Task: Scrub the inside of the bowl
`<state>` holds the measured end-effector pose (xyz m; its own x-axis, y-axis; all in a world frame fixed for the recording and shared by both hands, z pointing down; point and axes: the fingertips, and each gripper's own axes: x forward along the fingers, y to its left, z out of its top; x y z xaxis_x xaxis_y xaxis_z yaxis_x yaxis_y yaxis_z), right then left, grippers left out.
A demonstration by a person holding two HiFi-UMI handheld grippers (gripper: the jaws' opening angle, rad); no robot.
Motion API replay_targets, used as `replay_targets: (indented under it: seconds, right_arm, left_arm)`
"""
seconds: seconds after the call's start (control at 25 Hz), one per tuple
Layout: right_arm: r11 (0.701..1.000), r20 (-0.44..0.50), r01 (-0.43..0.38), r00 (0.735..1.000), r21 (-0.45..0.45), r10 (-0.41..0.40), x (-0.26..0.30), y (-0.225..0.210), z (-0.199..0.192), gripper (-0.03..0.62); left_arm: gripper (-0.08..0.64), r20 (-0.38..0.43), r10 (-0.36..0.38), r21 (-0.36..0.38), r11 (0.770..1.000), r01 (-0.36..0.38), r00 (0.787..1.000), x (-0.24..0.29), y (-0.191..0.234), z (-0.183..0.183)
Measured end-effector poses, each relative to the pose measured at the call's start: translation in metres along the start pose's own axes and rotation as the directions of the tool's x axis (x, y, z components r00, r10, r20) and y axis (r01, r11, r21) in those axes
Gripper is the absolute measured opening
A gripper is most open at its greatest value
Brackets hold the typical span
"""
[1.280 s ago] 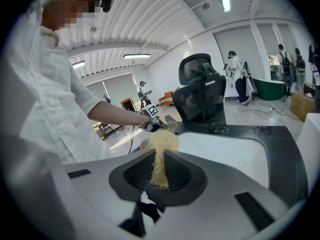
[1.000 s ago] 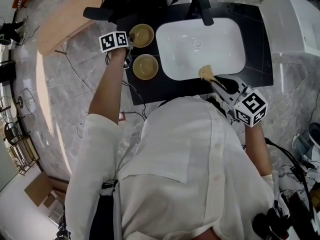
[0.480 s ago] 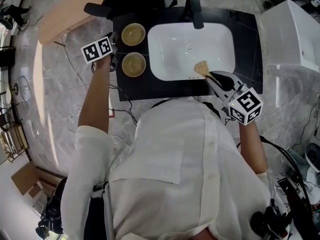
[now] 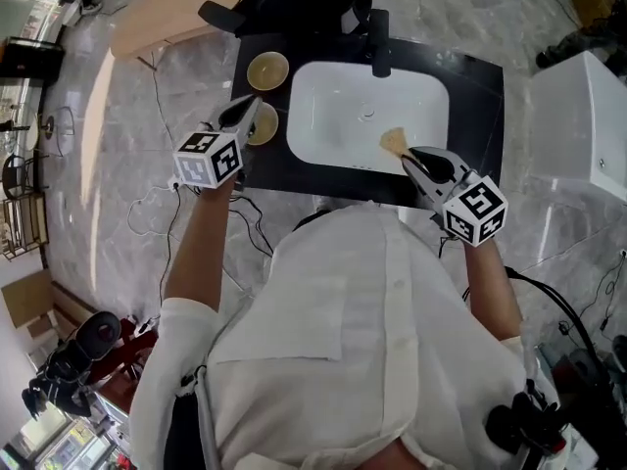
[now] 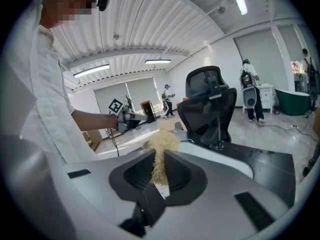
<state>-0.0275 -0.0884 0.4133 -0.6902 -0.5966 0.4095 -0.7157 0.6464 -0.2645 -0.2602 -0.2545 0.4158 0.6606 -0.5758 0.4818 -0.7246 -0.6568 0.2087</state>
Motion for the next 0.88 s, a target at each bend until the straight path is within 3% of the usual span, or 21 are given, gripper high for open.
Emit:
replay_targets:
  seconds: [0.28, 0.44, 0.64, 0.88]
  right_arm:
    - [0.990, -0.020, -0.125, 0.992, -0.066, 0.124, -0.020, 0.009, -0.006, 0.048]
    - [0.977, -0.036, -0.194, 0.981, -0.094, 0.191, -0.026, 0.015, -0.013, 0.048]
    - [0.961, -0.050, -0.255, 0.967, -0.109, 0.251, -0.037, 0.030, -0.021, 0.048]
    - [0.944, -0.061, -0.303, 0.953, -0.131, 0.298, -0.055, 0.043, -0.024, 0.048]
  left_arm:
    - [0.005, 0.071, -0.179, -0.143, 0.972, 0.188, 0.981, -0.025, -0.160, -0.028]
    - [0.005, 0.067, -0.236, -0.137, 0.960, 0.243, 0.969, -0.023, -0.230, -0.048]
    - [0.005, 0.064, -0.293, -0.125, 0.946, 0.299, 0.954, -0.021, -0.281, -0.058]
    - [0.005, 0.063, -0.285, -0.135, 0.947, 0.291, 0.956, -0.018, -0.305, -0.061]
